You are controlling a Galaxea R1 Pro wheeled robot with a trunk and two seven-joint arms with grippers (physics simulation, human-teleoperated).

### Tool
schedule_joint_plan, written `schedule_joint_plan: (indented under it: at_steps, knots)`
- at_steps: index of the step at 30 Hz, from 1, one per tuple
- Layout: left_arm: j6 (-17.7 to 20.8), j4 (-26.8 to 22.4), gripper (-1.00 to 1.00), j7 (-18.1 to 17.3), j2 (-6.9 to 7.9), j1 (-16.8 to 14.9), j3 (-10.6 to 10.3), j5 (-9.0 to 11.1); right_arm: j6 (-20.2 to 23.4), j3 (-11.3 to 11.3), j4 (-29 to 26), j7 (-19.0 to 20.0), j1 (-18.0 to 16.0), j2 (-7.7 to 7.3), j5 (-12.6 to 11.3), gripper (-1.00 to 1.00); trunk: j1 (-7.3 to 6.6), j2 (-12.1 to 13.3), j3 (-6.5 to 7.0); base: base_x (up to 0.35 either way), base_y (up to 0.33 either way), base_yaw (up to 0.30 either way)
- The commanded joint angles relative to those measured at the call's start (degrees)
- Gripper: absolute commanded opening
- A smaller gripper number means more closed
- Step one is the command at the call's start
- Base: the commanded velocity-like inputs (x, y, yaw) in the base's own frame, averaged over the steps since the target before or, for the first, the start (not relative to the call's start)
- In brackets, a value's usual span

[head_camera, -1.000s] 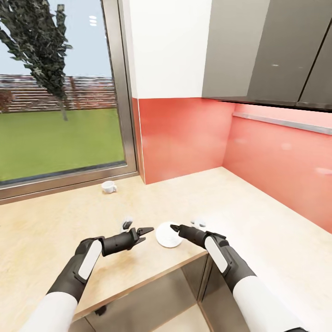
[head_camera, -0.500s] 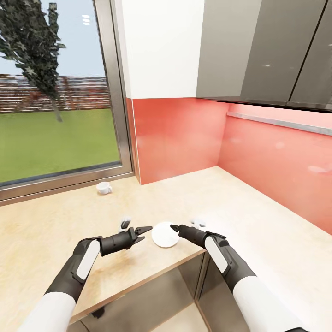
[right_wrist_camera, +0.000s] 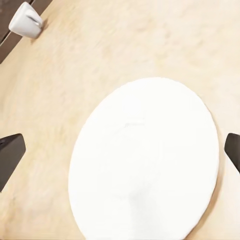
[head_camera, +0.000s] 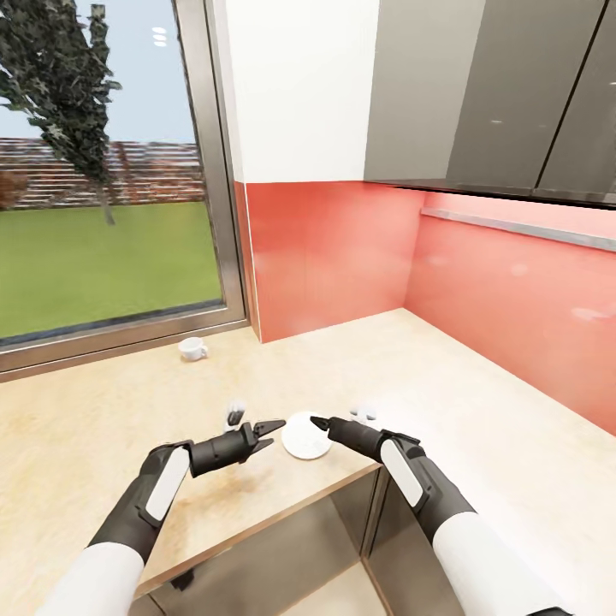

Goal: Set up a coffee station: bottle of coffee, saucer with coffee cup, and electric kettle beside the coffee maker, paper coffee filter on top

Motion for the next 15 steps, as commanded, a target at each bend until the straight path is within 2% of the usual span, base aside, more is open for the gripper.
schedule_joint_plan:
  at_steps: [1,4,6,9,11,15]
  knots:
    - [0.23,0.44,1.00,-0.28,-0.01,-0.05,0.06,0.05,0.28,-0.01,-0.04,0.03,-0.04,0.00,-0.25,1.00,0.02,-0.09,-0.10,0.000,0.000,0.000]
    - [0.11,1.30,1.00,-0.86,-0.10,-0.05,-0.03,0.04,0.28,0.06,-0.09,0.08,-0.04,0.00,-0.25,1.00,0.02,-0.09,-0.10,0.000,0.000,0.000]
    - [-2.54,2.10,1.00,-1.20,-0.14,-0.05,-0.08,-0.11,0.28,0.07,-0.04,0.08,-0.04,0.03,-0.25,1.00,0.02,-0.09,-0.10,0.000,0.000,0.000]
    - [-4.38,3.81,1.00,-1.74,-0.14,-0.09,-0.12,-0.16,0.28,0.07,-0.02,0.08,-0.04,0.05,-0.25,1.00,0.02,-0.09,-0.10,0.000,0.000,0.000]
    - [-5.65,5.44,1.00,-3.93,-0.11,-0.13,-0.16,-0.34,0.28,0.08,-0.01,0.08,-0.04,0.01,-0.25,1.00,0.02,-0.09,-0.10,0.000,0.000,0.000]
    - [-5.91,5.67,1.00,-4.59,-0.08,-0.14,-0.15,-0.53,0.28,0.08,0.03,0.08,-0.04,0.03,-0.25,1.00,0.02,-0.09,-0.10,0.000,0.000,0.000]
